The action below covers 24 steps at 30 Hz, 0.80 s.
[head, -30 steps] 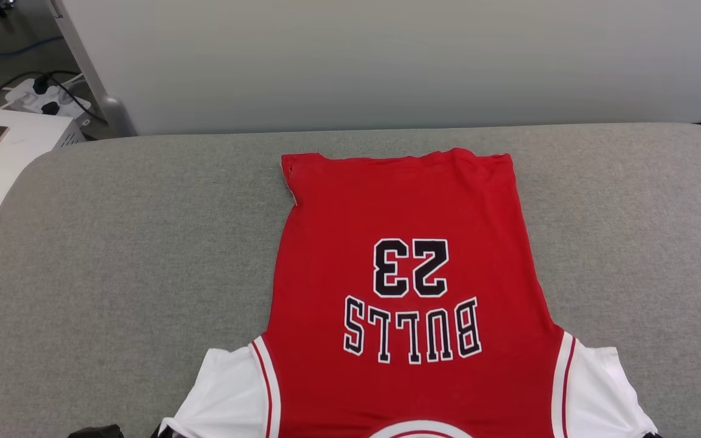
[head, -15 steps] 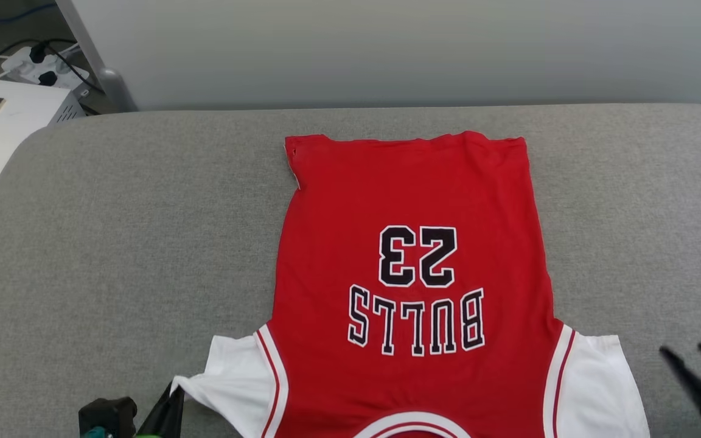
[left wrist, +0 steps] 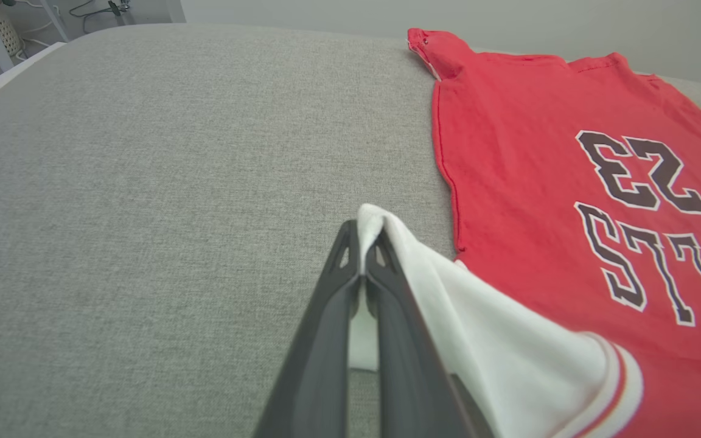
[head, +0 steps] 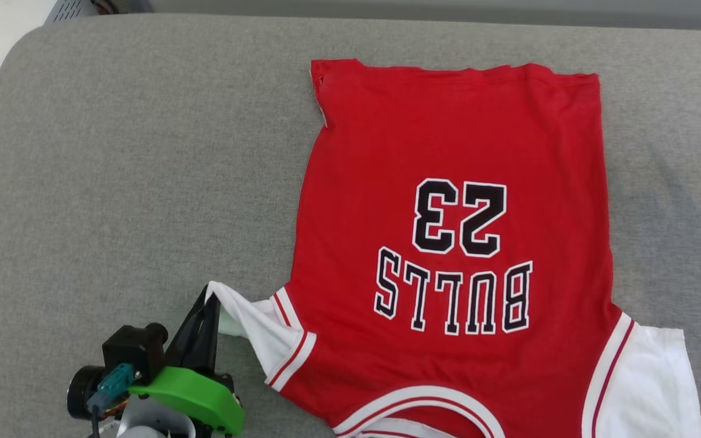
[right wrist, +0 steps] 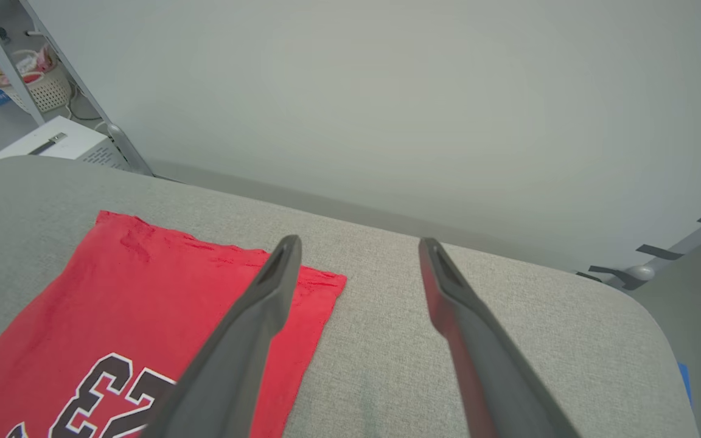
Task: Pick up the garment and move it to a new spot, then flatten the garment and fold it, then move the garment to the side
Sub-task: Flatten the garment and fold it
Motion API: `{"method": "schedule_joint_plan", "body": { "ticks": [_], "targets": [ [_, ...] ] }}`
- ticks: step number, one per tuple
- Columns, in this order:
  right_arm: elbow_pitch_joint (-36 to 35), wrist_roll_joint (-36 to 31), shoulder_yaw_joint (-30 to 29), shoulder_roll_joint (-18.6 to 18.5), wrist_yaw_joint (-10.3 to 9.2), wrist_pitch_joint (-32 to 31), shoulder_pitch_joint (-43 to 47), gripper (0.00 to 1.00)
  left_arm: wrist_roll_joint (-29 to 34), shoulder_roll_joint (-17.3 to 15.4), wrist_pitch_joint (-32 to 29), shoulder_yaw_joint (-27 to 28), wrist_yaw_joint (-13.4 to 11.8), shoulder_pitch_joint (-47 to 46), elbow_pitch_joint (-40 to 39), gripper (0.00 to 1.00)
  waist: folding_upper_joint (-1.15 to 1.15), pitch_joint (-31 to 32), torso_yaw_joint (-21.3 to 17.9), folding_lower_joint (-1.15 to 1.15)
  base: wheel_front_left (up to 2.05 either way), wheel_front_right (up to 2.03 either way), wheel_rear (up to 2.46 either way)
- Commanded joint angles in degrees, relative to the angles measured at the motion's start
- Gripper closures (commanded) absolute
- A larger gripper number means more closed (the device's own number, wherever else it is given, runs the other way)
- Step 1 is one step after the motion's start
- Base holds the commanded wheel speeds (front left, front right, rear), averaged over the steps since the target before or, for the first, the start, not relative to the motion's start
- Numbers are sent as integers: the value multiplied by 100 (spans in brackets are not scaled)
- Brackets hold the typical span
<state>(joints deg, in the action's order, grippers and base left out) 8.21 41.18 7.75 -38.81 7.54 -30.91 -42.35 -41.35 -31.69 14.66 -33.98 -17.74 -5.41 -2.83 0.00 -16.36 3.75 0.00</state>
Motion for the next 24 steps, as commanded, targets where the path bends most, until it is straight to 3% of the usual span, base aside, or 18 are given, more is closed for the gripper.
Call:
{"method": "schedule_joint_plan", "body": {
  "ticks": [1,5,9,17,24],
  "targets": [
    [273,-25,130,47,-5,-514,-353,0,80,65,26,-27,14,-170,-46,100,0,-552,459,0,0,0,0],
    [972,-86,352,37,-5,-1857,-1178,0,236,184,28,-125,88,-424,-104,100,0,-898,736,0,0,0,0],
    [1490,-270,417,35,-5,-2583,-1688,0,383,346,29,-163,87,-656,-197,100,0,-1227,993,0,0,0,0],
    [2242,-713,349,272,-5,-2751,-2126,0,579,637,32,-207,137,-919,-345,100,0,-1754,1270,0,0,0,0],
    [2606,-726,601,322,-5,-2762,-1608,0,585,850,33,-107,302,-993,-215,100,0,-1845,1292,0,0,0,0]
  ]
}}
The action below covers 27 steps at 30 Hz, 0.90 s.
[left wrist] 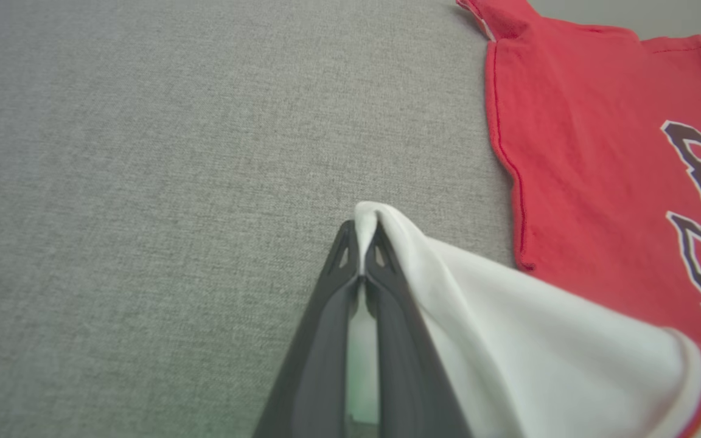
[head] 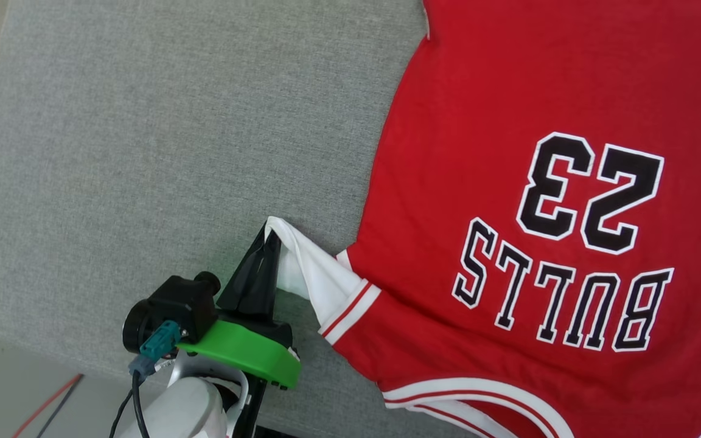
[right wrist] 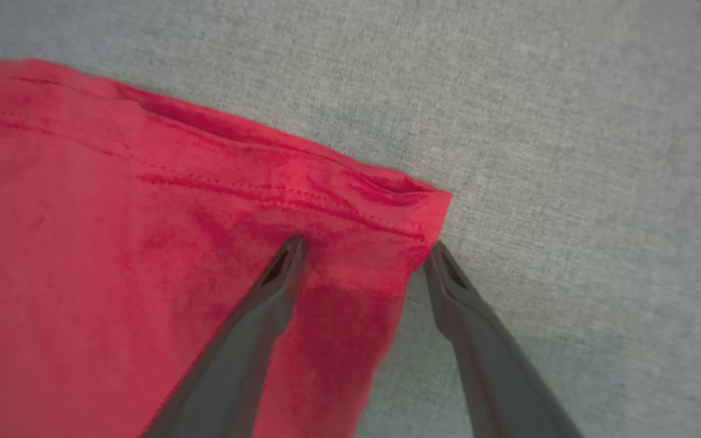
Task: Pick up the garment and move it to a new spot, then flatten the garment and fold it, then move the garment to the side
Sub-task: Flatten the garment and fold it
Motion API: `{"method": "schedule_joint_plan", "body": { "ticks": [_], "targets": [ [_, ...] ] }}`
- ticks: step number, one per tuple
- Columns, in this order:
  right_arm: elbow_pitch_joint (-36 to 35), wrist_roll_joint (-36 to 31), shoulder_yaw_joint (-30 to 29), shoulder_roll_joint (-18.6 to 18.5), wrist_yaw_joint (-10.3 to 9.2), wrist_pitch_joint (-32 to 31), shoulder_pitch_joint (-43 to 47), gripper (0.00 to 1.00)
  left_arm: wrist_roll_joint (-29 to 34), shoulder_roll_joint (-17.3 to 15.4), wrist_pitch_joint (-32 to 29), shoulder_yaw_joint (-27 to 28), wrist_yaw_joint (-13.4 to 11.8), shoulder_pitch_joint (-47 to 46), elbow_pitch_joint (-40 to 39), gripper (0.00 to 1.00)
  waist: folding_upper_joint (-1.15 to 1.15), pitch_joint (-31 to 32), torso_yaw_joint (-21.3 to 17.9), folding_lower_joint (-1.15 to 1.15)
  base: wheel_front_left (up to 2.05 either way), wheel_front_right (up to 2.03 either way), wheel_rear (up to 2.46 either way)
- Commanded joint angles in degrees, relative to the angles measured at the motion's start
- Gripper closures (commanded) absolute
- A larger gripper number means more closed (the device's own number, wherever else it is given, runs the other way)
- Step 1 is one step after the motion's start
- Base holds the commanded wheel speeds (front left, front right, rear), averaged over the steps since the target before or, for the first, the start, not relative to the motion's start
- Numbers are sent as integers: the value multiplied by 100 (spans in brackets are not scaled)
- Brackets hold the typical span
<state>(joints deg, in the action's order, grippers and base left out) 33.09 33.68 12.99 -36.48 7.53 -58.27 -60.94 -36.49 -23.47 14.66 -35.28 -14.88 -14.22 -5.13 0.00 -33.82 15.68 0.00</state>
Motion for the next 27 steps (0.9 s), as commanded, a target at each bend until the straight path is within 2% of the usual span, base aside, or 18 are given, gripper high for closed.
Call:
{"method": "schedule_joint_plan", "body": {
  "ticks": [1,2,3,4,5,12,15,21,27],
  "targets": [
    [158,66,95,76,-4,-37,352,0,112,48,33,39,40,-115,52,100,0,-89,91,0,0,0,0],
    [171,93,123,54,-4,-56,423,0,125,60,33,54,56,-116,81,100,0,-75,84,0,0,0,0],
    [173,130,144,25,-4,-53,492,28,137,74,33,71,77,-113,116,100,0,-50,74,0,0,0,0],
    [168,163,148,7,-4,-42,526,82,148,78,33,85,94,-109,141,100,0,-33,65,0,0,0,0],
    [157,209,141,-6,-4,-15,552,100,162,83,33,110,109,-101,171,100,0,1,47,0,0,0,0],
    [-109,405,83,79,-4,532,371,100,143,77,33,293,180,111,334,100,0,400,-198,0,0,0,0],
    [-303,510,200,-27,-4,804,376,100,151,54,33,347,214,215,407,100,0,666,-302,0,0,0,0],
    [-964,1040,555,-510,-4,1276,896,100,120,-78,33,467,203,524,539,100,0,1325,-563,0,0,0,0],
    [-1756,1547,693,-1188,-4,1617,1971,100,30,-215,33,603,88,958,559,100,0,1883,-892,0,0,0,0]
  ]
}}
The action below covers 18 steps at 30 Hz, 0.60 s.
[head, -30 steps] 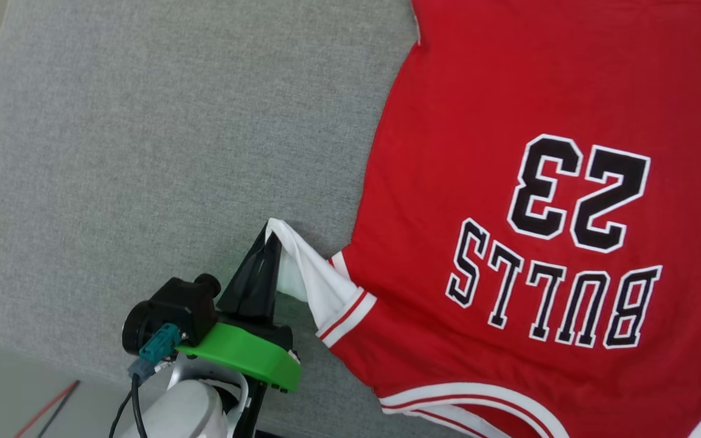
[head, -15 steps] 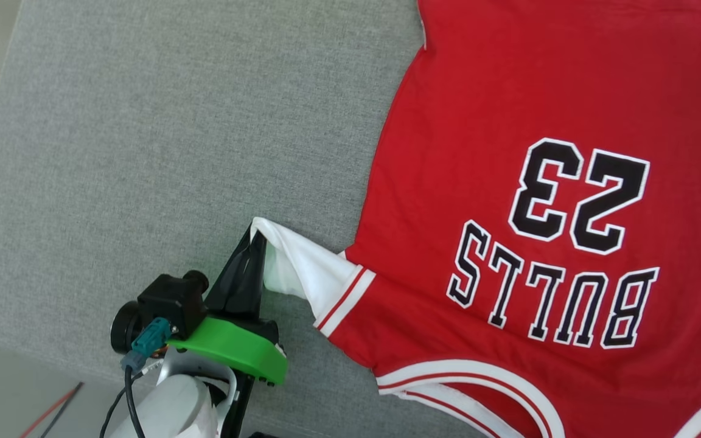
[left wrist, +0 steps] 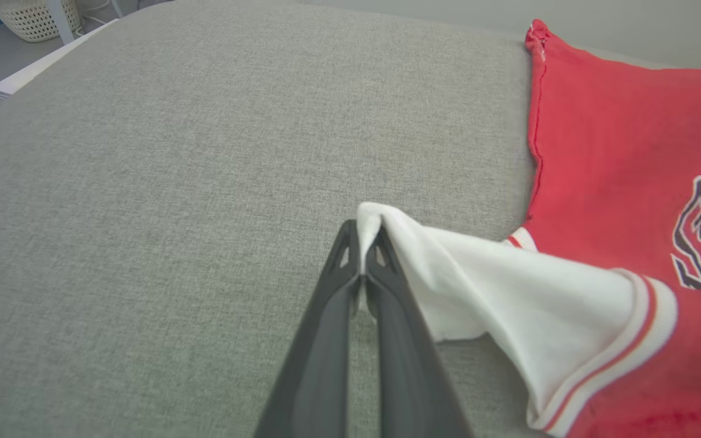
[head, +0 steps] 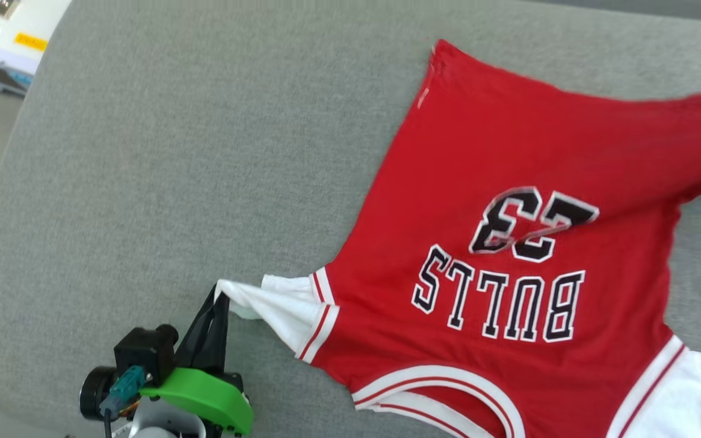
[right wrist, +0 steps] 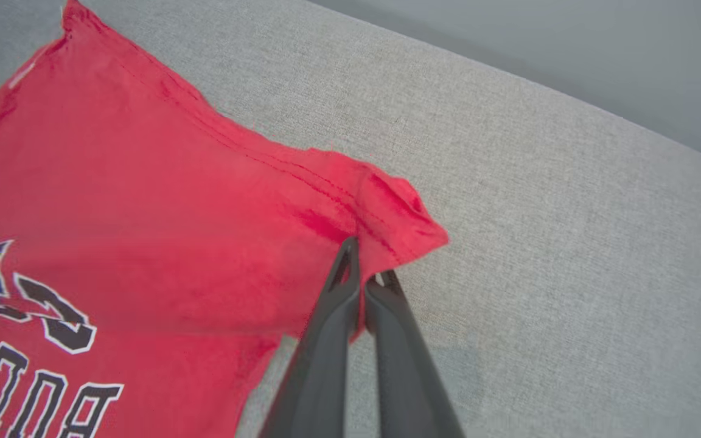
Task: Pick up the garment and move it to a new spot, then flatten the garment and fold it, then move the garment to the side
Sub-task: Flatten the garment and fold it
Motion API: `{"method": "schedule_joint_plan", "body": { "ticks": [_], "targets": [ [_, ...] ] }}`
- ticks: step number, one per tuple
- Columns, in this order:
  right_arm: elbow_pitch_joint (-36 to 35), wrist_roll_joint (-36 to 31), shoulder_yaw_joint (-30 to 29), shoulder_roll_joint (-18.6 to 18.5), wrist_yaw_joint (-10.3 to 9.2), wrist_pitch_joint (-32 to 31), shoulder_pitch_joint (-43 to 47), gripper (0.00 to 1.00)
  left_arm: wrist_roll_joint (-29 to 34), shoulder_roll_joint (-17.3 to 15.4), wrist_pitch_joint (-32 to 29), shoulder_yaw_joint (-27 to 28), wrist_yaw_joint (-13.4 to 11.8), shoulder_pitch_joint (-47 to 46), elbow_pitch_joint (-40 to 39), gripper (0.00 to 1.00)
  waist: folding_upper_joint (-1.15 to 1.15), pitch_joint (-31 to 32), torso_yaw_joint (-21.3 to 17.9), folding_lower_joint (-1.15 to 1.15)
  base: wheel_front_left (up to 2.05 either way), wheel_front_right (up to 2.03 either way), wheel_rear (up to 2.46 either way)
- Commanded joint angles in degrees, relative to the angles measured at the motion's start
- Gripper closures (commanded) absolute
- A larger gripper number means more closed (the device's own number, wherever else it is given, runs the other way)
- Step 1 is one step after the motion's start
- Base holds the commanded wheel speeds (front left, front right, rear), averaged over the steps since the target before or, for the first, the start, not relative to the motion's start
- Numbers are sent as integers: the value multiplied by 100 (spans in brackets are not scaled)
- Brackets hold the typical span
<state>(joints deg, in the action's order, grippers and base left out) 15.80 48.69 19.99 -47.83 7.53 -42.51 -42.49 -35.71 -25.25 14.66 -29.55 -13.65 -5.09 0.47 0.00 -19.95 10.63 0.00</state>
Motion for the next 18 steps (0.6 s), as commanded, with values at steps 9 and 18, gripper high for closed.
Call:
{"method": "schedule_joint_plan", "body": {
  "ticks": [9,18],
  "targets": [
    [-856,542,-602,-588,-4,513,2592,100,-149,-199,33,170,-195,582,-103,100,0,915,-851,0,0,0,0],
    [-1066,459,-1310,177,-4,686,5116,100,-194,-270,19,196,-215,675,-144,100,0,986,-1003,0,0,0,0]
  ]
}}
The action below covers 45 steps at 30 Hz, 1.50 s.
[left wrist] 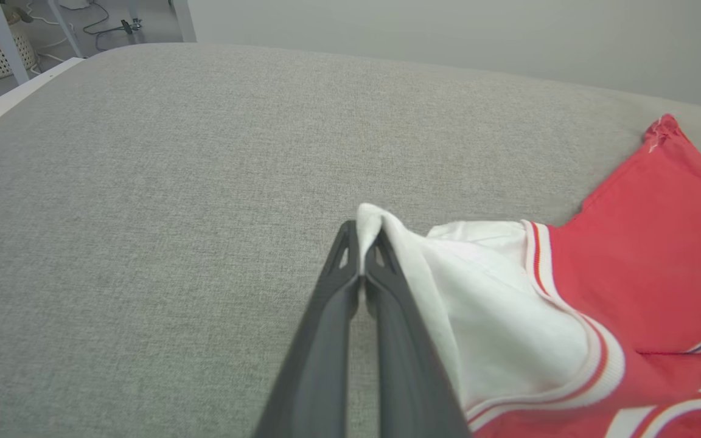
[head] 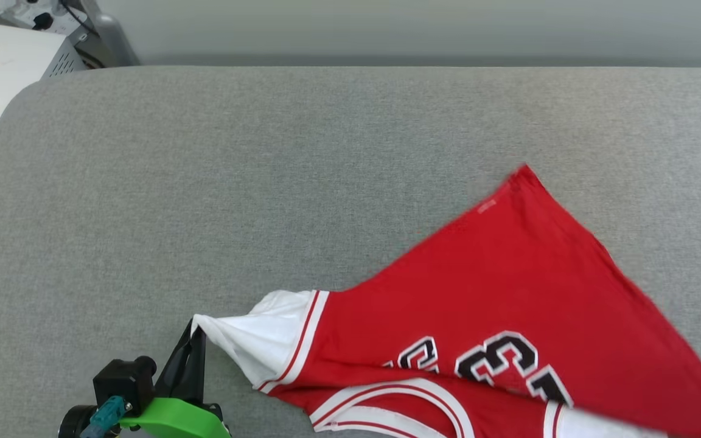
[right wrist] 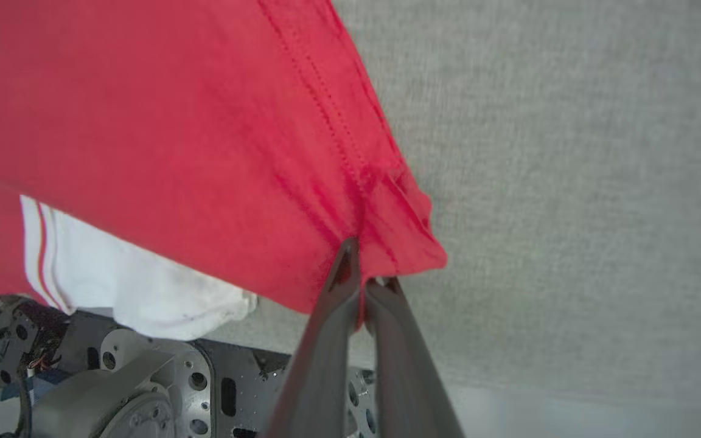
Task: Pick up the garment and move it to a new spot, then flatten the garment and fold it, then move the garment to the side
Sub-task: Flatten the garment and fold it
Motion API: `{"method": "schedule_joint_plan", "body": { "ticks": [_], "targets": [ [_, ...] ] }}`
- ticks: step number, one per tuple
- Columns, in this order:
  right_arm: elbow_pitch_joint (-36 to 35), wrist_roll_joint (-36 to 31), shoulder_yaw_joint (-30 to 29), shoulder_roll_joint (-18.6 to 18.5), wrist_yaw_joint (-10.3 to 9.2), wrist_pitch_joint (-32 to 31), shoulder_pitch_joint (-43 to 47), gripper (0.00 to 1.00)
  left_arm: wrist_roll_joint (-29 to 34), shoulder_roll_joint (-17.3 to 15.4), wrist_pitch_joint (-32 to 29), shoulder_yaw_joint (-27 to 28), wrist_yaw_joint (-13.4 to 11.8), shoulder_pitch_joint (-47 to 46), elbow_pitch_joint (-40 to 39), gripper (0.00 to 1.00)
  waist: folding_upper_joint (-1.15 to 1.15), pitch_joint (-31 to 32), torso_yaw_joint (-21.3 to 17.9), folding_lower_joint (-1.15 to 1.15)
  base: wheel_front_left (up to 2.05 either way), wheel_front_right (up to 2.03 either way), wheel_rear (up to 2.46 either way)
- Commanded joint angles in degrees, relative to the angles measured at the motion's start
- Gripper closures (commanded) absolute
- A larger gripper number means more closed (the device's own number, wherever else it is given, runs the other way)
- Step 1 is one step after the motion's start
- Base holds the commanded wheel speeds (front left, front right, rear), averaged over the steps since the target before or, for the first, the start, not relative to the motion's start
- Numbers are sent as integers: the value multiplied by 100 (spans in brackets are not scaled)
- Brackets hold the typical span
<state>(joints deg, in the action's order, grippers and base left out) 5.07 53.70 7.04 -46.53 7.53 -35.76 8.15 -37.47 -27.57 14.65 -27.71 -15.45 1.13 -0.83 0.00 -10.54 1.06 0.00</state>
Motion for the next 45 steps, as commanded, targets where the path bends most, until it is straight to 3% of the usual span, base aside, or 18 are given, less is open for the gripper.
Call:
{"method": "schedule_joint_plan", "body": {
  "ticks": [1,5,8,10,20,24,27,31,38,45],
  "targets": [
    [75,-93,-14,232,-4,27,283,100,-15,-38,13,1,-30,44,-8,100,0,39,-40,0,0,0,0],
    [303,-196,-12,760,-4,103,699,100,-29,-27,-14,-30,-10,14,28,100,0,40,-21,0,0,0,0],
    [317,-316,-118,956,-4,293,653,100,-44,-35,-13,-18,-18,32,49,100,0,76,-49,0,0,0,0],
    [238,-409,-272,990,-4,442,544,0,-51,-46,-14,-14,-27,46,48,100,0,101,-71,0,0,0,0],
    [-990,-766,-1144,728,-4,782,-321,0,12,-65,-28,-41,-71,-57,-74,100,0,36,8,0,0,0,0],
    [-1312,-893,-1141,657,-4,587,-1018,0,69,-46,-47,-84,-73,-180,-125,100,0,-89,107,0,0,0,0],
    [-1376,-1004,-810,600,-4,268,-1702,0,125,-24,-59,-125,-78,-286,-170,100,0,-221,185,0,0,0,0],
    [-1109,-1121,-166,650,-4,-228,-2624,0,203,23,-82,-201,-55,-466,-210,100,0,-428,322,0,0,0,0],
    [-8,-1207,869,846,-4,-974,-3886,0,319,195,-103,-364,46,-867,-190,100,0,-800,585,0,0,0,0],
    [1050,-1247,1529,1078,-4,-881,-4466,0,406,368,-79,-476,153,-1188,-97,100,0,-1117,802,0,0,0,0]
  ]
}}
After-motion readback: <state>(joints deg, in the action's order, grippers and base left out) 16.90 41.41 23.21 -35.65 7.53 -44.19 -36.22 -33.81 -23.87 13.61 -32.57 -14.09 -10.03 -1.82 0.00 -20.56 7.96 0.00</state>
